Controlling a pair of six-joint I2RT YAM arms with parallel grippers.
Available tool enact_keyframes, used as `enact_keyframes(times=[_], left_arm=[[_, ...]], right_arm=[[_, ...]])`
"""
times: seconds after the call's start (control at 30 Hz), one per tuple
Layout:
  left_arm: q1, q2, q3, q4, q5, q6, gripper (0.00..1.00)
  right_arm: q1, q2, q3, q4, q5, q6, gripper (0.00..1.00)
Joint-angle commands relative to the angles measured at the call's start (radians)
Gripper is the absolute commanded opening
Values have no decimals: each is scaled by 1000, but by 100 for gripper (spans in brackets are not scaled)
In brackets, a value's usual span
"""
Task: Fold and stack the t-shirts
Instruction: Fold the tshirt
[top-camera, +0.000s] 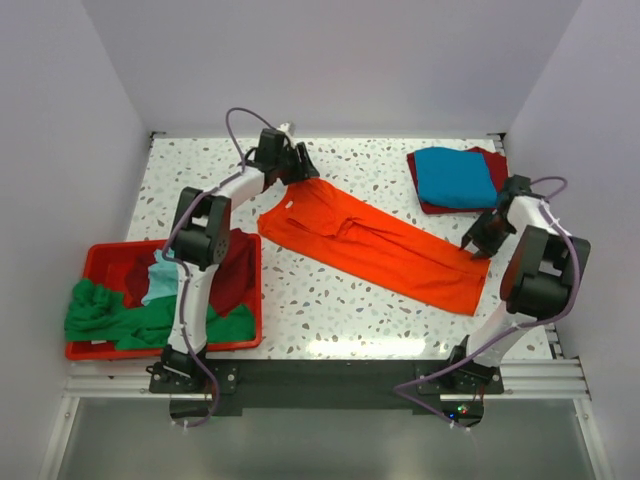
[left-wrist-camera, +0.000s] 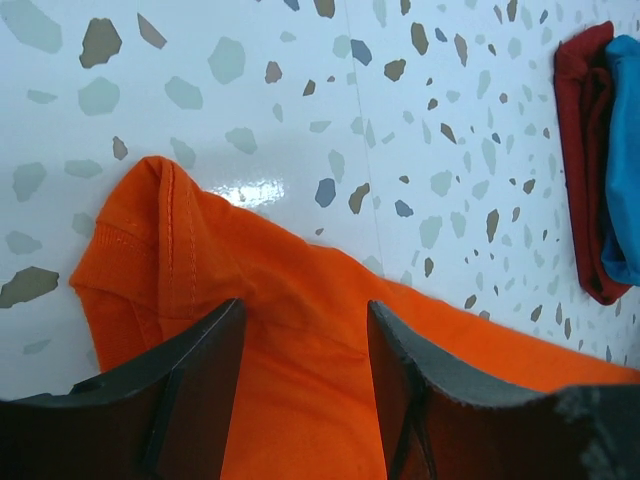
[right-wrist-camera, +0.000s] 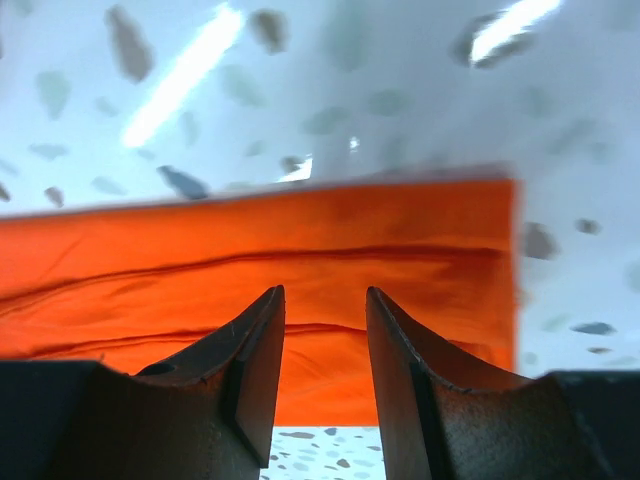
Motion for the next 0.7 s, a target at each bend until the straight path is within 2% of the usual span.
enact_keyframes(times=[0.0, 0.2, 0.67], left_arm=[[-16, -89, 10, 52, -17, 19, 57], [-10, -27, -47, 133, 42, -81, 57], [27, 71, 28, 134, 35, -64, 57]], right_arm=[[-74, -76, -24, -23, 13, -28, 42], [-77, -61, -5, -58, 65, -22, 41], [-114, -49, -28, -81, 156, -34, 40]])
